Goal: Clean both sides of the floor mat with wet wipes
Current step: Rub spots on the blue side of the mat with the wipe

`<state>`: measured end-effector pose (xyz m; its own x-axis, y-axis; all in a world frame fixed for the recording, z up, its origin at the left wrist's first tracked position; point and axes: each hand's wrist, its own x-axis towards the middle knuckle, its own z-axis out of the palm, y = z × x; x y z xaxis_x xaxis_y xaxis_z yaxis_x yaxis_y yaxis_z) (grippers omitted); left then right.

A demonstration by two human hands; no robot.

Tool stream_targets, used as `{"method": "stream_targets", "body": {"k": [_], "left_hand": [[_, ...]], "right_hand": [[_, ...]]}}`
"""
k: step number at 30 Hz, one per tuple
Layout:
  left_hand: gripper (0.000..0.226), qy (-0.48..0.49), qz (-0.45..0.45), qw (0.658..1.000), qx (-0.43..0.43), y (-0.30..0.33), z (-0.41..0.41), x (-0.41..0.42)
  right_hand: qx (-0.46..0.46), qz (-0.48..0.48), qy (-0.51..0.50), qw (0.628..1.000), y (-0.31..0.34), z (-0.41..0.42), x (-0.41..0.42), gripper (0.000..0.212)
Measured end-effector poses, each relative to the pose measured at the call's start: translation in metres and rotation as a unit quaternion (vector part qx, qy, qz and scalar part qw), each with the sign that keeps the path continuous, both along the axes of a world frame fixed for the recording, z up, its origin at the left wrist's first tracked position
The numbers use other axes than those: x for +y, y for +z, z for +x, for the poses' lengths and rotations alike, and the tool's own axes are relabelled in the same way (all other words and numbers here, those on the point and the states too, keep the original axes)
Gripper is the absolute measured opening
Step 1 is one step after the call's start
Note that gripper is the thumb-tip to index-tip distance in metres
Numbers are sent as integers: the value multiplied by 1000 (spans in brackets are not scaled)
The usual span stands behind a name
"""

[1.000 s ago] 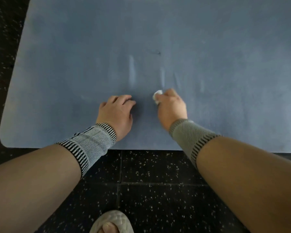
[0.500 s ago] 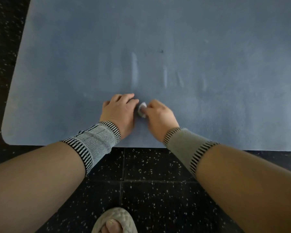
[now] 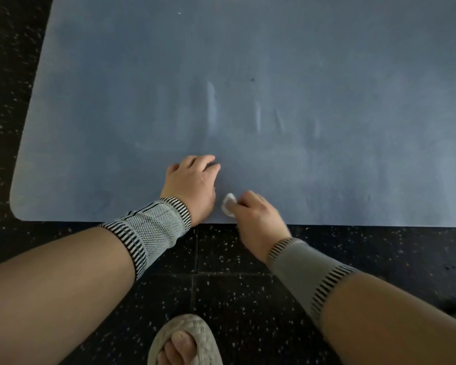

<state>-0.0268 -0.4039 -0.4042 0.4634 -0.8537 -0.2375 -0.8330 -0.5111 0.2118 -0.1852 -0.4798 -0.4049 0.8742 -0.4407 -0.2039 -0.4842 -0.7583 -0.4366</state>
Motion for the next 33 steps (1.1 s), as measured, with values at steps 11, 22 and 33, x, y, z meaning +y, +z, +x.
{"method": "stream_targets", "body": {"k": [11,22,33], "left_hand": [[52,-12,21,1000,-7,3,-3,3],[49,-14,5,1000,-6,2,-2,3],[48,9,-25,1000,-13,4,30,-25]], "right_hand": [[-55,12,-75,996,6,5,40,30],[-16,18,-348,937,5,-40,-23,24],[33,-32,-379,924,-1,12,-113,21]]}}
